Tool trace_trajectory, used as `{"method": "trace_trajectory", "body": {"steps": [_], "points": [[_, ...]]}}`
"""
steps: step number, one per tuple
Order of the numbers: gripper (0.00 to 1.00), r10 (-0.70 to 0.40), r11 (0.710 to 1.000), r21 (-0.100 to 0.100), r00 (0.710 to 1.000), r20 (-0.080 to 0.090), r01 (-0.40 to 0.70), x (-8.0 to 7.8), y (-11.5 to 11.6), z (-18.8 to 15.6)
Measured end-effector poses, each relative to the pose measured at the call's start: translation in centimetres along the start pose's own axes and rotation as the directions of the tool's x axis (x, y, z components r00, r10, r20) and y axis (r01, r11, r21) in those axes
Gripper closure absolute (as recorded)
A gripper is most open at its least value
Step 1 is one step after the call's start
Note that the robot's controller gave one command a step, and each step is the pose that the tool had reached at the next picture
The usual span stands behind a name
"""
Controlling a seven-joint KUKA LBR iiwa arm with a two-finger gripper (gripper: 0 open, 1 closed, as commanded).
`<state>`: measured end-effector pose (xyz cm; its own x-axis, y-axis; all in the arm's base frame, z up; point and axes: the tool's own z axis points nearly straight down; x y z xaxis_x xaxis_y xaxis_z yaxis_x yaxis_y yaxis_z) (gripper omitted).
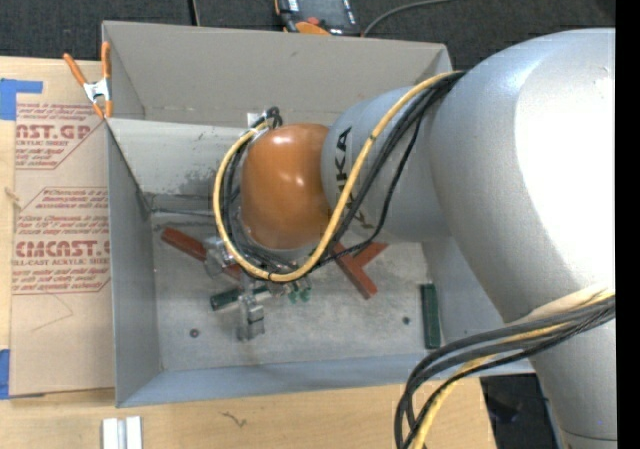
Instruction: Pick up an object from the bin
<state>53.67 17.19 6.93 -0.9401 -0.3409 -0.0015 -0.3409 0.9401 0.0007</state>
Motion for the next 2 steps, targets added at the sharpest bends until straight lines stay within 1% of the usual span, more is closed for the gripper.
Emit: {"method": "trace_trajectory", "body": {"steps": [1, 2], "points": [[1.0, 0.0, 1.0, -0.002, 1.0, 0.001, 0.0, -0.1, 0.1, -0.1], [1.0, -0.035, 0.999, 0.001, 0.999, 0.01, 0.035, -2.1, -0.2, -14.3]]}}
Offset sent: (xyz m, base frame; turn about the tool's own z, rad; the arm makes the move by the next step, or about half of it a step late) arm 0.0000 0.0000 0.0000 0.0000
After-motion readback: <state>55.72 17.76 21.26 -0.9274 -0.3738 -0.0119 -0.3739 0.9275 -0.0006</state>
